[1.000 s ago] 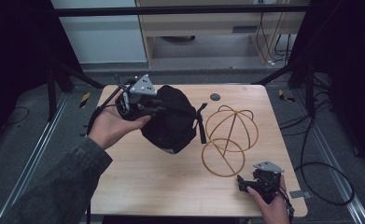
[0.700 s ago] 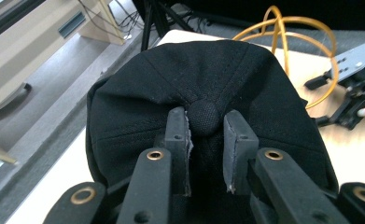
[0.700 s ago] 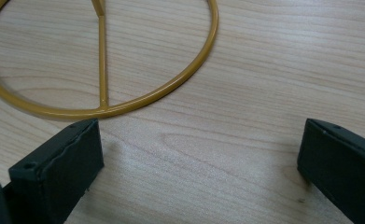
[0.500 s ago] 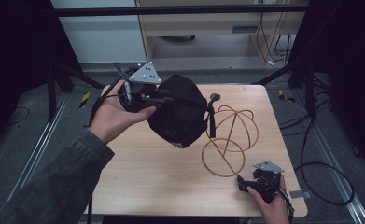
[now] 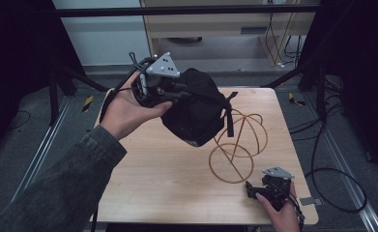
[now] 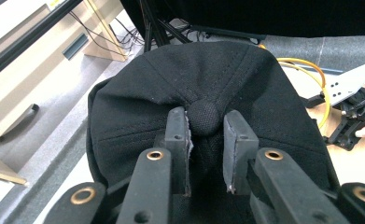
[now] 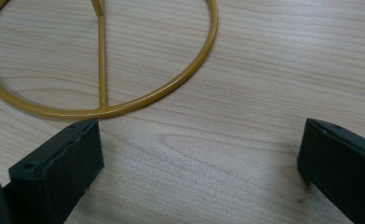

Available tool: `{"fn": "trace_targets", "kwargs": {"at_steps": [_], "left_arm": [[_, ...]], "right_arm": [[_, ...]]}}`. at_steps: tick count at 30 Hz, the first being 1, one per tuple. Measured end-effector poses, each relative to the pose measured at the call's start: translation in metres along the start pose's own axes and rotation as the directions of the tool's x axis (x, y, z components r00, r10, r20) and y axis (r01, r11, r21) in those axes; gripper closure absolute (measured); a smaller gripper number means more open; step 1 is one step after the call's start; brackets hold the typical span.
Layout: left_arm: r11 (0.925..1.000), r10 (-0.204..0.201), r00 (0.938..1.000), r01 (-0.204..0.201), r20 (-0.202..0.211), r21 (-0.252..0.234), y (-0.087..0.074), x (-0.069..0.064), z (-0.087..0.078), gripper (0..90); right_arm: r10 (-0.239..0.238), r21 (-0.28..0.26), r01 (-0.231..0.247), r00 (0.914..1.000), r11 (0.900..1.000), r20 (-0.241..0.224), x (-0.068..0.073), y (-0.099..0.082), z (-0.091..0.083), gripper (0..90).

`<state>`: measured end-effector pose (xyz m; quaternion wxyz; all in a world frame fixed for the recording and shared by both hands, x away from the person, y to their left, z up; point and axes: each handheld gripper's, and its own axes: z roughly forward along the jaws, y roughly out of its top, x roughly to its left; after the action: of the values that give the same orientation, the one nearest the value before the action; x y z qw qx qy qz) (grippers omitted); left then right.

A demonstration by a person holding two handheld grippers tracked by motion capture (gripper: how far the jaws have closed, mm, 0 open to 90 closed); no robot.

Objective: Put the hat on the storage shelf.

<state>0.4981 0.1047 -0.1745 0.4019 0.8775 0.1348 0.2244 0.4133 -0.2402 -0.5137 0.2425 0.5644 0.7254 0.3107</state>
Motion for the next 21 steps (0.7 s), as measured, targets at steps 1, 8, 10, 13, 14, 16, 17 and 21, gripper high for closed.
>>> {"fn": "trace_targets", "kwargs": {"at_steps": [1,8,10,13,14,16,17,21], "left_arm": [[1.0,0.002,1.0,-0.002,0.002,-0.005,0.002,0.0,-0.001,74.4],[0.9995,0.028,0.9995,-0.027,0.016,-0.017,0.018,-0.006,0.002,74.4],[0.9993,0.03,0.9993,-0.03,0.023,-0.024,0.021,-0.008,0.004,74.3],[0.9991,0.035,0.999,-0.035,0.026,-0.026,0.024,-0.01,0.007,74.3],[0.9986,0.039,0.9989,-0.038,0.027,-0.037,0.028,-0.011,0.009,74.3],[0.9983,0.039,0.9987,-0.038,0.032,-0.045,0.032,-0.013,0.012,74.4],[0.9982,0.04,0.9986,-0.039,0.035,-0.046,0.033,-0.014,0.013,74.4],[0.9972,0.053,0.9977,-0.051,0.041,-0.055,0.042,-0.017,0.019,74.3]], "right_arm": [[0.0,0.0,0.0,1.0,1.0,0.0,0.0,0.0,0.0,0.3],[0.0,-0.002,0.0,1.0,1.0,-0.001,0.0,0.0,0.0,0.3],[0.0,-0.002,0.0,1.0,1.0,-0.001,0.0,0.0,0.0,0.3],[-0.001,-0.002,0.001,1.0,1.0,-0.001,0.0,0.0,0.0,0.3],[-0.001,-0.002,0.001,1.0,1.0,-0.001,0.0,0.0,0.0,0.3],[0.0,-0.002,0.0,1.0,1.0,-0.001,0.0,0.0,0.0,0.3],[0.0,-0.002,0.0,1.0,1.0,-0.001,0.0,0.0,0.0,0.4],[0.0,-0.002,0.0,1.0,1.0,-0.001,0.0,0.0,0.0,0.3]]}}
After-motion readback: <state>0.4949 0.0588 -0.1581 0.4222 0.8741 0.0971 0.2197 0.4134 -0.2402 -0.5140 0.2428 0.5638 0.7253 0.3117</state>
